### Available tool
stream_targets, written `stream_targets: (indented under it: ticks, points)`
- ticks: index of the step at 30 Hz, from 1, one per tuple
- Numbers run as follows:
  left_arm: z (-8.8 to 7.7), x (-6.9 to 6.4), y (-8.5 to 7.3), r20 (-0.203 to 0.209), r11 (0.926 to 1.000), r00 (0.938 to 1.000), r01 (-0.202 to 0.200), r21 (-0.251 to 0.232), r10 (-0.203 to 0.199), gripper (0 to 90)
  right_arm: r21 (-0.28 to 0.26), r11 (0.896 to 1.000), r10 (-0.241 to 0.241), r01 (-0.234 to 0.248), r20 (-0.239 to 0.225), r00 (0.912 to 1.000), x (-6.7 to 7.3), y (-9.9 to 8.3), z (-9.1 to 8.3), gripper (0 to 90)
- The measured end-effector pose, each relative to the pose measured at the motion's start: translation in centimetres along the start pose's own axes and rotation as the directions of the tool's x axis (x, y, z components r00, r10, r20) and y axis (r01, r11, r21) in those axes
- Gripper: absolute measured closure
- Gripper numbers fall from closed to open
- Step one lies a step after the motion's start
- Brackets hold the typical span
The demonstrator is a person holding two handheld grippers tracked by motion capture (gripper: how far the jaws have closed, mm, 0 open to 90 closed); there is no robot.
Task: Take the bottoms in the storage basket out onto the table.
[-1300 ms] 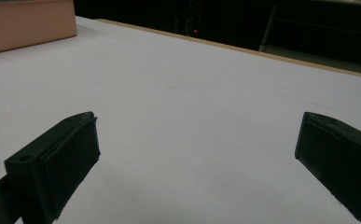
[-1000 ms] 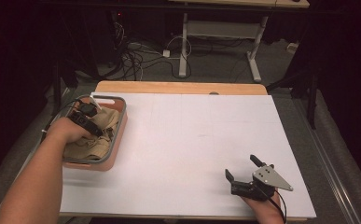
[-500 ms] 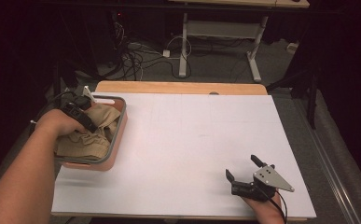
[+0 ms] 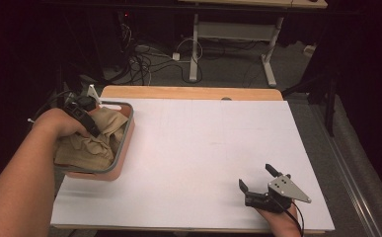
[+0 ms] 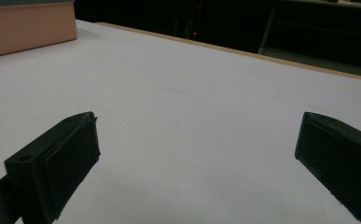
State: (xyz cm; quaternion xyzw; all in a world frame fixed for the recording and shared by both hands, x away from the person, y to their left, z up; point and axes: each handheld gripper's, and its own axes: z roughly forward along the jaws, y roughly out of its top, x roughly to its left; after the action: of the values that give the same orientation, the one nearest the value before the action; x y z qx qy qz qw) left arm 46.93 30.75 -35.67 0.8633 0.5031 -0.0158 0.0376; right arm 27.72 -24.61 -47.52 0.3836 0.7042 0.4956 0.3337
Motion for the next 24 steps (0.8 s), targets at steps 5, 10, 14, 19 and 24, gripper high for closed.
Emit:
stream_targets:
  ticks: [5,10,14,19,24]
  points:
    - [-1.0,-0.3,0.3,0.001,0.9999,1.0,-0.008,0.011,0.008,60.6,0.0,1.0,0.0,0.0,0.0,1.0,0.0,0.0,0.0,0.7]
    - [-1.8,-0.7,0.6,-0.006,0.9995,0.9999,-0.013,0.028,0.013,60.6,-0.002,1.0,0.001,-0.001,0.0,1.0,-0.1,0.0,0.0,0.7]
    - [-2.5,-0.8,0.8,-0.018,0.9992,0.9998,-0.011,0.037,0.012,60.6,-0.002,1.0,0.001,-0.001,-0.001,1.0,-0.1,0.0,0.0,0.7]
    - [-3.6,-1.0,0.8,-0.013,0.999,0.9999,-0.005,0.045,0.006,60.5,-0.004,1.0,0.006,-0.006,0.0,1.0,-0.1,0.0,-0.1,0.7]
    - [-4.2,-1.0,0.7,-0.009,0.9988,1.0,0.004,0.049,-0.003,60.6,-0.005,1.0,0.0,0.0,-0.003,1.0,-0.1,0.0,-0.1,0.7]
